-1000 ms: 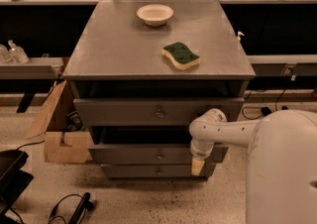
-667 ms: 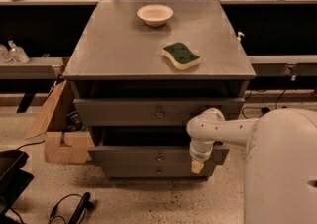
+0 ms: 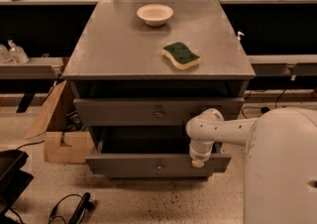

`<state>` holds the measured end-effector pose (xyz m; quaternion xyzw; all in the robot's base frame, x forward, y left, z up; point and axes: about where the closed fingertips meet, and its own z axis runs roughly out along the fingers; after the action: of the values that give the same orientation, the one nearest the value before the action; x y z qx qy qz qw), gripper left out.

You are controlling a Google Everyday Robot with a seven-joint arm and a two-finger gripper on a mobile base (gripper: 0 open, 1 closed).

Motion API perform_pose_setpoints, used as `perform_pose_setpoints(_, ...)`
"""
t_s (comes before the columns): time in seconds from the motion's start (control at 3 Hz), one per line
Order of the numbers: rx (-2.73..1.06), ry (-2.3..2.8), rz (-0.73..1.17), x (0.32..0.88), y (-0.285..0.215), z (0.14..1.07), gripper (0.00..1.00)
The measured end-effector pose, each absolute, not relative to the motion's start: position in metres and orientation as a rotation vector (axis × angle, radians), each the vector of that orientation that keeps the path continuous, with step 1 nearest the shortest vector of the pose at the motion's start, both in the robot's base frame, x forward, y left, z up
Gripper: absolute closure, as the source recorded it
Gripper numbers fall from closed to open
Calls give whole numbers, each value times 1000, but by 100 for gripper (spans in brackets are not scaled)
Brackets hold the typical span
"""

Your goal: Open middle drawer

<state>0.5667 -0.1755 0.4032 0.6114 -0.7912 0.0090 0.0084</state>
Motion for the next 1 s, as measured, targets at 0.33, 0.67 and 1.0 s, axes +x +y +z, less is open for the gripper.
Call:
perform_pose_setpoints(0.33, 1882, -2474, 37, 557, -173, 413, 100)
perform_pose_setpoints(0.67, 1881, -2474, 37, 557, -173, 413, 100)
perform_pose_setpoints(1.0, 1852, -2477, 40, 546, -171, 420, 100)
